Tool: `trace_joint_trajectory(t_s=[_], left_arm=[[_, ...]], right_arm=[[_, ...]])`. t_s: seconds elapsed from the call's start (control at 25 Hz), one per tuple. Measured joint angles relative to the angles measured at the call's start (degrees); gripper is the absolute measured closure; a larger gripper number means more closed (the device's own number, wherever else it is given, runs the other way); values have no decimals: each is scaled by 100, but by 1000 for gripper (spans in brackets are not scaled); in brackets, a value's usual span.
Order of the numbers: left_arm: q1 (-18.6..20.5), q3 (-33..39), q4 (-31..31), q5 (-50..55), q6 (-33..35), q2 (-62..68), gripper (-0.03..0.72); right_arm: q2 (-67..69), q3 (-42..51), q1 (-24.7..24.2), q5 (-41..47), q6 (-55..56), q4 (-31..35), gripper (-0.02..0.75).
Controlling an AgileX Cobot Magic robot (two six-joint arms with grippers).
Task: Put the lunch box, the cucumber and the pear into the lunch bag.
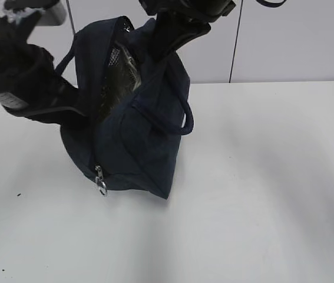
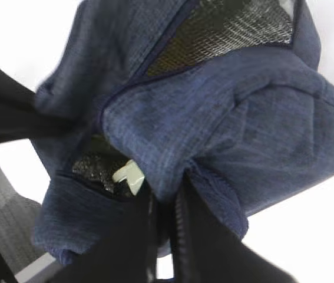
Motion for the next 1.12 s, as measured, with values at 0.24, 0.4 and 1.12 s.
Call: trace_joint_trajectory(t_s=[0.24,0.4,1.12], left_arm=[[-139,-178,-170,-116,6,468,707],[-150,-239,-291,-75,142,601,707],[-206,-291,-900,-159,667,991,707]], right_arm=[[391,0,0,24,270,-547,721],[653,39,0,105,509,-965,721],[649,48,-184,202,117,-226,722]])
